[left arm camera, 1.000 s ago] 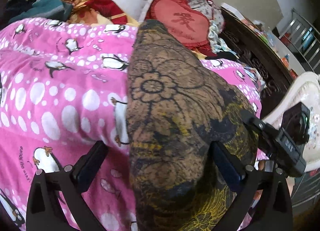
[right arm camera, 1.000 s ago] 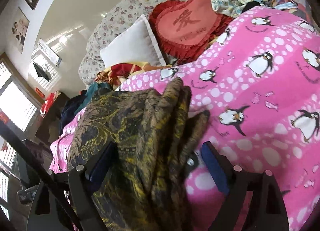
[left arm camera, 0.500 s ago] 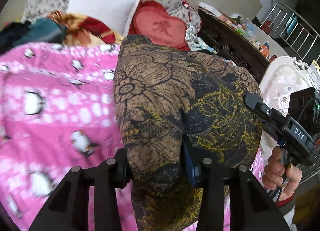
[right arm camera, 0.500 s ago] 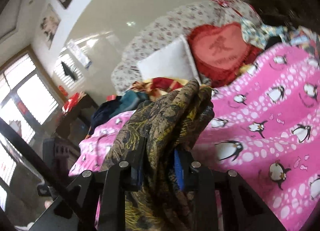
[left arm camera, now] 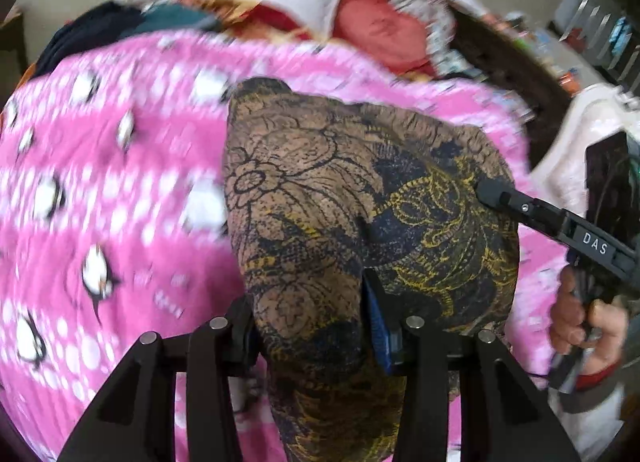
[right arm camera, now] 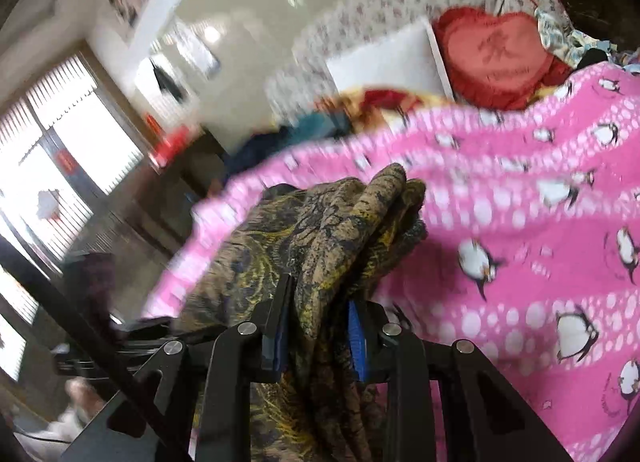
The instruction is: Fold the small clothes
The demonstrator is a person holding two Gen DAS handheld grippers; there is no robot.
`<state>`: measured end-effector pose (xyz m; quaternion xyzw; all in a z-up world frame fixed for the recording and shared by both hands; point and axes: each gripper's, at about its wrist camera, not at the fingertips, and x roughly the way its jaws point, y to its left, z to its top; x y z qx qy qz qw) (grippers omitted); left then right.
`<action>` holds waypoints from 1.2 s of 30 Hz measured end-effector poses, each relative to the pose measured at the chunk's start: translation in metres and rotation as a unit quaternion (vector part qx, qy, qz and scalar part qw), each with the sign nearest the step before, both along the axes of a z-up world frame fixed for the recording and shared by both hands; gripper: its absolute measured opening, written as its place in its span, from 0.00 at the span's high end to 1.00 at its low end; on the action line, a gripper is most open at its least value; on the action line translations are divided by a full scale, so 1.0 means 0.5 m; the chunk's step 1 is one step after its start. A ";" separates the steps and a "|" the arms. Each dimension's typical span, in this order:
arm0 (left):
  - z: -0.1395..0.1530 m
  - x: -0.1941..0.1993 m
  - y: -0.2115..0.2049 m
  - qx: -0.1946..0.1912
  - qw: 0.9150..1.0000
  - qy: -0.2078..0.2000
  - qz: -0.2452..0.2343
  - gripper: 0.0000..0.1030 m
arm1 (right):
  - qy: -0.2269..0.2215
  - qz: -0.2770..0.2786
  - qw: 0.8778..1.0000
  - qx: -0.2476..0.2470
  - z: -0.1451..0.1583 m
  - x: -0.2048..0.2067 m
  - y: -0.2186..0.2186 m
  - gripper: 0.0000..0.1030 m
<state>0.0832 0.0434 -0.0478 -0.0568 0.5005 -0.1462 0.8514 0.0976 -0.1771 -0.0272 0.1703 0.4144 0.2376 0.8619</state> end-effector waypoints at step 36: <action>-0.028 0.006 0.002 0.077 0.993 -0.056 0.066 0.10 | -0.026 0.046 0.984 -0.173 -0.014 -0.094 0.108 0.57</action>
